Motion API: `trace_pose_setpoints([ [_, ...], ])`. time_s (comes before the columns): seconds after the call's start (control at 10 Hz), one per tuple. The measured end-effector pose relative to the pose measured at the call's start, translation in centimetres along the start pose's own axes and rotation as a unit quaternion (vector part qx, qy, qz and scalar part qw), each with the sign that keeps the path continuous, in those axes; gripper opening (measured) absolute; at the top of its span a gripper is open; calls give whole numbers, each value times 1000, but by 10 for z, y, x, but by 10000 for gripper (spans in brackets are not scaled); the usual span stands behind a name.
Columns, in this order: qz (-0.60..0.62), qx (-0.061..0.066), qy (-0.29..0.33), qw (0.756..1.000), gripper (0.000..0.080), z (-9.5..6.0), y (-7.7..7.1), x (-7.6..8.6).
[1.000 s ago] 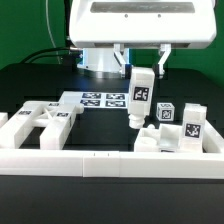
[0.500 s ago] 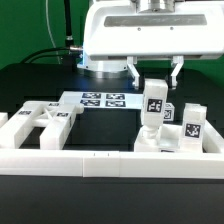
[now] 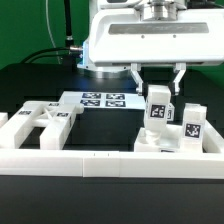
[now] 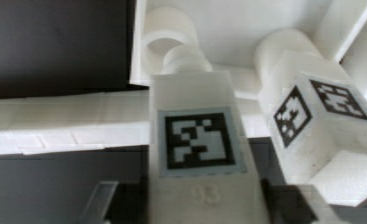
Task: Assemble chair
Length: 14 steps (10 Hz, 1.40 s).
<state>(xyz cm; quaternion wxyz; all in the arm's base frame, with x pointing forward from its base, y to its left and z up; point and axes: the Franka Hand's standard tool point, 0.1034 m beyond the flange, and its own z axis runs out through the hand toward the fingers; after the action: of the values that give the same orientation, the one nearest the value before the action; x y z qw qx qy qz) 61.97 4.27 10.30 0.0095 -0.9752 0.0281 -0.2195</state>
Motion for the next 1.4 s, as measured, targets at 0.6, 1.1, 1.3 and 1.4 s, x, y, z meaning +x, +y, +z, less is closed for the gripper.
trace_pose_setpoints([
  [0.6,0,-1,2,1000,288,0,1,-1],
  [1.1,-5,-3,5,1000,288,2,4,-2],
  [1.3,-7,-4,1,1000,288,6,5,-6],
  [1.4,-7,-4,0,1000,288,8,5,-8],
])
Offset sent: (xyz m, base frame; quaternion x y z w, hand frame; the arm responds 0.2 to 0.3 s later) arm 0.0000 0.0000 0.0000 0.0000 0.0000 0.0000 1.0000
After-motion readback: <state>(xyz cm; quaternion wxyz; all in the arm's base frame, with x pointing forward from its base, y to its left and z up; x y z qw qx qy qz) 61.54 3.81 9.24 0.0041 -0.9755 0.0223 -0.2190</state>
